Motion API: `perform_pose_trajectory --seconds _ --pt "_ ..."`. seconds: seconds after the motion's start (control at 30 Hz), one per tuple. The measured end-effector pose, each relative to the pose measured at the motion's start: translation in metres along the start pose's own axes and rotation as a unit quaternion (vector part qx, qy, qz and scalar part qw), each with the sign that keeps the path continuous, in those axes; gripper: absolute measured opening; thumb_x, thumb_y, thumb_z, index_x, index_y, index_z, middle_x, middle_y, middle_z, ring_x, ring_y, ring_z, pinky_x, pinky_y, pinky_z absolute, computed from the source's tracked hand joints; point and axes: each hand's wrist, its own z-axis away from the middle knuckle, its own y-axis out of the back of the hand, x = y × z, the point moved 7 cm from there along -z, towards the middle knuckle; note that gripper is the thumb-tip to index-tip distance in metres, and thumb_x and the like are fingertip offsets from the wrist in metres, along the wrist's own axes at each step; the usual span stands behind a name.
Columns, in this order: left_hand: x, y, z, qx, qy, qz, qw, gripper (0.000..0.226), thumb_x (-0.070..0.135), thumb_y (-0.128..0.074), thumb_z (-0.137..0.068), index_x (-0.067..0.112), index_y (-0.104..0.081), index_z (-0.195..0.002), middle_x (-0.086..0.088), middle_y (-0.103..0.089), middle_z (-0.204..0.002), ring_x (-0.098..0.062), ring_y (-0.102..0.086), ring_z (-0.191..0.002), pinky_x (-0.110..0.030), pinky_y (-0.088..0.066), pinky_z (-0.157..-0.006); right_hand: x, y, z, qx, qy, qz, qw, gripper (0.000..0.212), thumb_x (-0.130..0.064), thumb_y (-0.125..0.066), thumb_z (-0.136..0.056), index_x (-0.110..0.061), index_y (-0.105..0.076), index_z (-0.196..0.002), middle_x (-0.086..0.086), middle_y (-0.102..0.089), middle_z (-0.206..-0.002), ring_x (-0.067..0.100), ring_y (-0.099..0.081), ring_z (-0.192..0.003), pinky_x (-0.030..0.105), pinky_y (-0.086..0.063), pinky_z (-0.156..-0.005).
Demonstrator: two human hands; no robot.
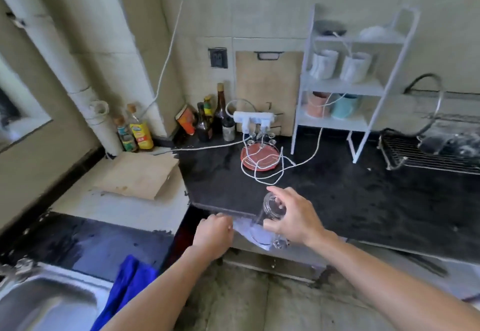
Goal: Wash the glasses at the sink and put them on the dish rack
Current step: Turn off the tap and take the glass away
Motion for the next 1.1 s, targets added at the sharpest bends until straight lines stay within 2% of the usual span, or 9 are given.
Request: perform_pose_trajectory --seconds 0.27,0.43,0.63,0.8,0.9,1.0,1.1 --pt "0.177 -0.007 -0.098 -0.015 -0.17 0.002 0.985 0.024 0.022 -0.041 -0.094 0.016 -0.063 -0.101 -0.005 -0.062 -0.103 -0.027 -0.058 -0.096 -0.034 -0.044 -0.079 0.154 0.113 0.027 0.105 -0.169 -0.004 0.98 0.079 -0.043 -0.073 -0.062 -0.033 -0.049 -0.136 -0.01 -0.055 -0.107 0.013 -0.057 -0.097 0.029 -0.045 -0.093" --pt "0.255 -0.02 -0.166 -0.029 -0.245 0.014 0.969 0.024 0.024 -0.041 -0.094 0.017 -0.063 -0.101 -0.004 -0.062 -0.103 -0.027 -0.058 -0.097 -0.035 -0.043 -0.081 0.238 0.166 0.03 0.142 -0.267 0.006 0.953 0.08 -0.047 -0.07 -0.062 -0.035 -0.047 -0.137 -0.01 -0.055 -0.11 0.015 -0.057 -0.102 0.033 -0.046 -0.094" --pt "0.329 -0.017 -0.246 -0.035 -0.305 0.035 0.951 0.024 0.027 -0.042 -0.096 0.019 -0.063 -0.104 -0.001 -0.06 -0.104 -0.023 -0.057 -0.099 -0.032 -0.04 -0.082 0.314 0.233 0.02 0.204 -0.364 0.02 0.909 0.074 -0.043 -0.07 -0.069 -0.034 -0.046 -0.138 -0.004 -0.054 -0.116 0.022 -0.057 -0.104 0.035 -0.044 -0.091" --pt "0.397 -0.002 -0.3 -0.047 -0.344 0.055 0.936 0.022 0.027 -0.044 -0.096 0.018 -0.062 -0.1 -0.002 -0.058 -0.1 -0.023 -0.056 -0.093 -0.036 -0.047 -0.079 0.361 0.284 0.013 0.276 -0.399 -0.002 0.875 0.076 -0.04 -0.074 -0.072 -0.029 -0.041 -0.14 0.002 -0.054 -0.128 0.026 -0.057 -0.111 0.043 -0.043 -0.1" --pt "0.433 0.005 -0.329 -0.033 -0.359 0.082 0.929 0.021 0.028 -0.045 -0.095 0.017 -0.062 -0.1 -0.001 -0.056 -0.1 -0.021 -0.055 -0.092 -0.036 -0.05 -0.077 0.395 0.31 0.003 0.311 -0.42 -0.023 0.852 0.078 -0.042 -0.078 -0.069 -0.024 -0.041 -0.135 0.001 -0.061 -0.121 0.025 -0.06 -0.103 0.039 -0.048 -0.093" --pt "0.465 0.01 -0.359 0.0 -0.357 0.113 0.927 0.023 0.029 -0.047 -0.095 0.017 -0.063 -0.107 -0.001 -0.055 -0.106 -0.02 -0.054 -0.097 -0.037 -0.05 -0.08 0.432 0.334 -0.014 0.331 -0.423 -0.03 0.843 0.073 -0.043 -0.08 -0.067 -0.022 -0.045 -0.128 0.0 -0.063 -0.113 0.021 -0.059 -0.094 0.033 -0.048 -0.083" --pt "0.497 0.023 -0.386 0.075 -0.354 0.149 0.92 0.027 0.028 -0.051 -0.094 0.013 -0.063 -0.114 -0.004 -0.056 -0.112 -0.021 -0.053 -0.103 -0.036 -0.048 -0.086 0.478 0.357 -0.039 0.342 -0.417 -0.053 0.841 0.077 -0.041 -0.08 -0.069 -0.018 -0.044 -0.134 0.002 -0.061 -0.121 0.024 -0.059 -0.104 0.035 -0.046 -0.09"
